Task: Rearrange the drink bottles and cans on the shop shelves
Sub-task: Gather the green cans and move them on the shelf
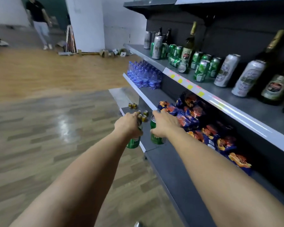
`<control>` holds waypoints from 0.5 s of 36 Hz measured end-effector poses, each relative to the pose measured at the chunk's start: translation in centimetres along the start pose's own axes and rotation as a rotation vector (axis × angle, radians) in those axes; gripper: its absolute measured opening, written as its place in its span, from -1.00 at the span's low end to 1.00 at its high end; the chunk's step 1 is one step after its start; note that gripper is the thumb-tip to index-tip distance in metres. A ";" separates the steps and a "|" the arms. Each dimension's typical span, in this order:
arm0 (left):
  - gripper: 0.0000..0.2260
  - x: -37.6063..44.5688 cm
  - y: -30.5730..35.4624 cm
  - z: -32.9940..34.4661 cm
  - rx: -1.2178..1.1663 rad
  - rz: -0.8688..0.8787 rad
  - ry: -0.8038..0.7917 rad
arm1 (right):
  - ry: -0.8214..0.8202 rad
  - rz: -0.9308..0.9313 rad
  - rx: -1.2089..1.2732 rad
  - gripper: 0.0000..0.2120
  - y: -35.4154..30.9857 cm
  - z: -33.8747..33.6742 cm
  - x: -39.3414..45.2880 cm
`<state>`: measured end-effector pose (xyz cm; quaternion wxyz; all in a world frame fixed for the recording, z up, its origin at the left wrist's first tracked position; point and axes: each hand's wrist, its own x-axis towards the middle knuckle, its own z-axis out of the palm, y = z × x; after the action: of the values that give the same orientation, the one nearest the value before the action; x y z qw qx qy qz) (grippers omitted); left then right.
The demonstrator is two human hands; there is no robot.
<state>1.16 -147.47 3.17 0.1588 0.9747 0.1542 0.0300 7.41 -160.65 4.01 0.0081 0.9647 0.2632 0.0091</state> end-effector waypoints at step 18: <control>-0.55 29.2 -4.5 -6.2 0.096 -0.002 0.081 | 0.075 0.011 0.011 -0.44 2.2 -4.1 30.1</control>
<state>26.91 -132.50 7.84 0.1053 0.9791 0.1626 0.0618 34.36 -147.24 8.58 -0.0070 0.9651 0.2582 0.0438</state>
